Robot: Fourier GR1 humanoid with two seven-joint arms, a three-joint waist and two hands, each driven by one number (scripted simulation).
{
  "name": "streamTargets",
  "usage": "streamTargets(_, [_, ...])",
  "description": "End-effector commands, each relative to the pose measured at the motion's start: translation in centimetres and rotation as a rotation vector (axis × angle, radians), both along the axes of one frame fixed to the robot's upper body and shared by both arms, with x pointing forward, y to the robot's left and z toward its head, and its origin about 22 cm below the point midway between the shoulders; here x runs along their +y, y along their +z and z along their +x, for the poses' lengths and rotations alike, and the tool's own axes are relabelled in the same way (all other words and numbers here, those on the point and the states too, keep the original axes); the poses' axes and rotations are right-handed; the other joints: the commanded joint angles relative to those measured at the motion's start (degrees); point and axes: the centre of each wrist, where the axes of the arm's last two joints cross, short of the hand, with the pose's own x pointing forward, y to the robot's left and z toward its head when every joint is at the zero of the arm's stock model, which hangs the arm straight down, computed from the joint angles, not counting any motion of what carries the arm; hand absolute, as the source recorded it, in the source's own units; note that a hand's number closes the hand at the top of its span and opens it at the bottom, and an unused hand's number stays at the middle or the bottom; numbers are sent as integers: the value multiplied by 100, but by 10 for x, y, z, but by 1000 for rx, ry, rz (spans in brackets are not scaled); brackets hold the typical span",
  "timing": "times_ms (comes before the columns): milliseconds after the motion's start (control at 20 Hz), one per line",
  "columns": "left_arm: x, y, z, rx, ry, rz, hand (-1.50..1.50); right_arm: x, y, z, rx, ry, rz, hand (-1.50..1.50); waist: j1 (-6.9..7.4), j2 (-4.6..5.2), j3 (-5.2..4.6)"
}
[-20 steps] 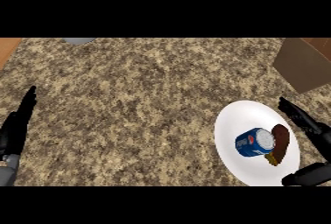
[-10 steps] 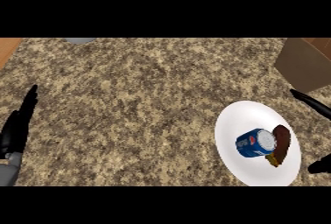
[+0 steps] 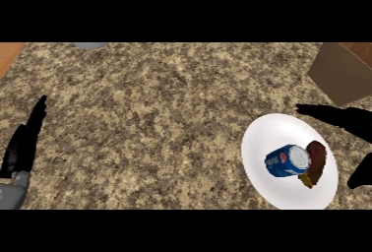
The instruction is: Pick the can from the plate and place it in the cardboard box
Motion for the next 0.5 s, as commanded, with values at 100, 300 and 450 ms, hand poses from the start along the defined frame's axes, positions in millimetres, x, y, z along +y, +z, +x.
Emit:
streamTargets(100, [5, -3, 3, 18, 5, 0, 0, 50, 8, 22, 82, 28, -137, -150, -35, 0, 0])
streamTargets(300, [-5, 10, 5, -1, 13, 6, 0, 56, -2, 4, 75, 28, -170, -150, -80, -13, 4])
streamTargets(450, [-4, 15, -6, -8, 10, 2, 0, 62, -23, 0, 78, 34, -194, -150, -62, -14, 6])
